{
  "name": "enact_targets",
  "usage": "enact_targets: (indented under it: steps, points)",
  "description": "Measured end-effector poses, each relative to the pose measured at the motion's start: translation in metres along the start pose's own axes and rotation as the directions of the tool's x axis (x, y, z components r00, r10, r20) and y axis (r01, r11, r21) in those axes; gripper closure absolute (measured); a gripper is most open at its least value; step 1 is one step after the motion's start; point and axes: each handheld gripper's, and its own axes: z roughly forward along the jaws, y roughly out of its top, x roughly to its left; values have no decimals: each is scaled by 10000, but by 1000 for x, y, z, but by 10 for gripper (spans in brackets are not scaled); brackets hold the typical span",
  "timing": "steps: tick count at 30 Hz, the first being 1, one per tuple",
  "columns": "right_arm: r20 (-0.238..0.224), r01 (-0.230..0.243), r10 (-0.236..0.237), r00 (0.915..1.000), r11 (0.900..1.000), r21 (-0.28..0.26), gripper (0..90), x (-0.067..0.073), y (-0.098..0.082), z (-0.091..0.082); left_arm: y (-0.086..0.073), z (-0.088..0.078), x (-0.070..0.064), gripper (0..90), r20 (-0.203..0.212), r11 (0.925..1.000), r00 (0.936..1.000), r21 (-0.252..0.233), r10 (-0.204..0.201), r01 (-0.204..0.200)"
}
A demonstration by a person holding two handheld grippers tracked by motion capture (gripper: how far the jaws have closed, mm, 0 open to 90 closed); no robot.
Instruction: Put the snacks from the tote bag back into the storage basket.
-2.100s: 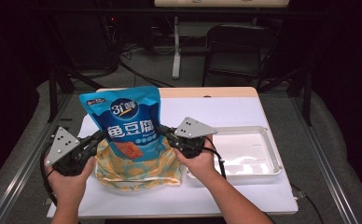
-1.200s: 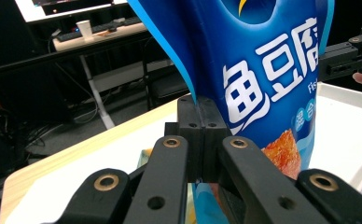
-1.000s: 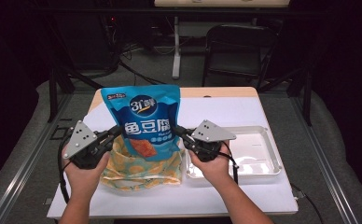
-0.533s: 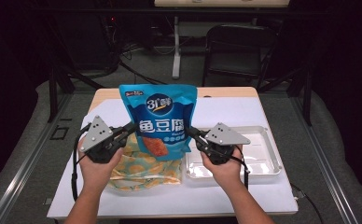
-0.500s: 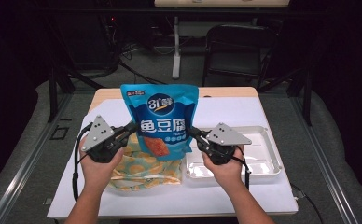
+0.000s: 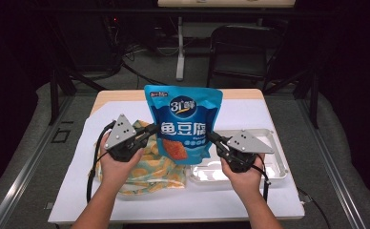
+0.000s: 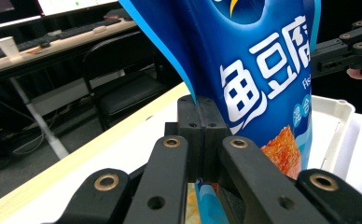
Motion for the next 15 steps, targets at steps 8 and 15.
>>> enact_targets:
  steps: [8, 15]
  points:
    - [407, -125, 121, 9991, 9999, 112, 900, -5, -5, -12, 3, 14, -5, 900, 360, 9999, 9993, -49, 123, -121]
    - [681, -213, 201, 9975, 9997, 157, 900, -11, -8, -19, 6, 23, -11, 900, 607, 9997, 9979, -38, 229, -227]
